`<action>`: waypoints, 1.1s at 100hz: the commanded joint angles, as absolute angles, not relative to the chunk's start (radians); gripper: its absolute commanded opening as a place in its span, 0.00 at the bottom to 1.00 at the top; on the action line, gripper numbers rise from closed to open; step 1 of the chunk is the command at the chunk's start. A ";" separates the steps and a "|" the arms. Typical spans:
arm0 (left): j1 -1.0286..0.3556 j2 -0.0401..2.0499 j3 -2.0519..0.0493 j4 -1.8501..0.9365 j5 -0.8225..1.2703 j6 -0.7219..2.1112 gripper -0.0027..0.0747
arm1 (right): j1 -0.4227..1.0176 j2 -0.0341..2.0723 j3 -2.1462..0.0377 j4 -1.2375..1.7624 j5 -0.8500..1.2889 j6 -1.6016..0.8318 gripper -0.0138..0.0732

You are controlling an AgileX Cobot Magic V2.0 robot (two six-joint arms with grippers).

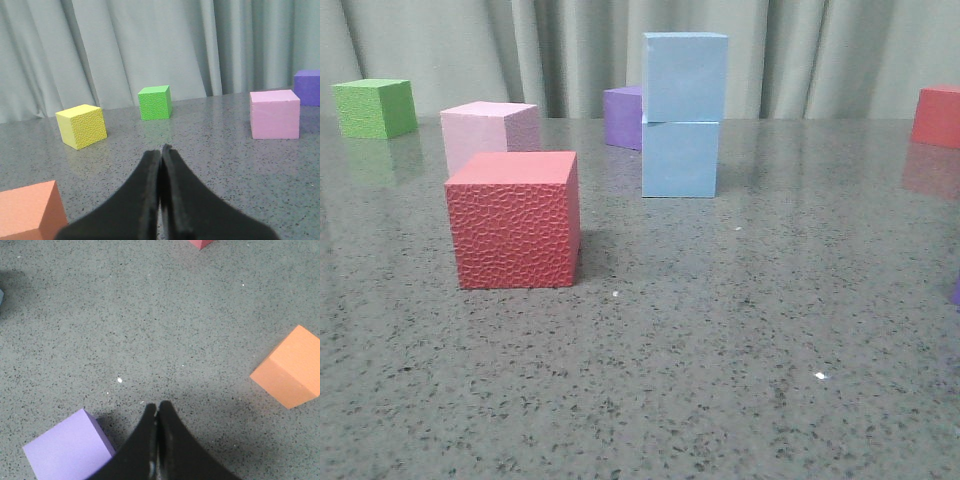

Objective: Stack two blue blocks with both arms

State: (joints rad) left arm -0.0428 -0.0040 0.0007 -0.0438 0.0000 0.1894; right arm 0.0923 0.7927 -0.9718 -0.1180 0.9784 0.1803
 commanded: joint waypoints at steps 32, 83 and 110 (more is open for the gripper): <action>-0.051 -0.036 0.042 -0.045 -0.071 0.179 0.01 | 0.088 0.662 -0.925 -0.140 0.818 0.175 0.02; -0.051 -0.036 0.042 -0.045 -0.071 0.179 0.01 | 0.088 0.254 -0.450 -0.139 0.382 0.175 0.02; -0.051 -0.036 0.042 -0.045 -0.071 0.179 0.01 | 0.088 0.092 -0.285 -0.097 0.333 0.175 0.02</action>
State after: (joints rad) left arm -0.0428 -0.0040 0.0007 -0.0438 0.0000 0.1879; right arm 0.0923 0.1168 -0.2984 -0.1073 0.4384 0.1803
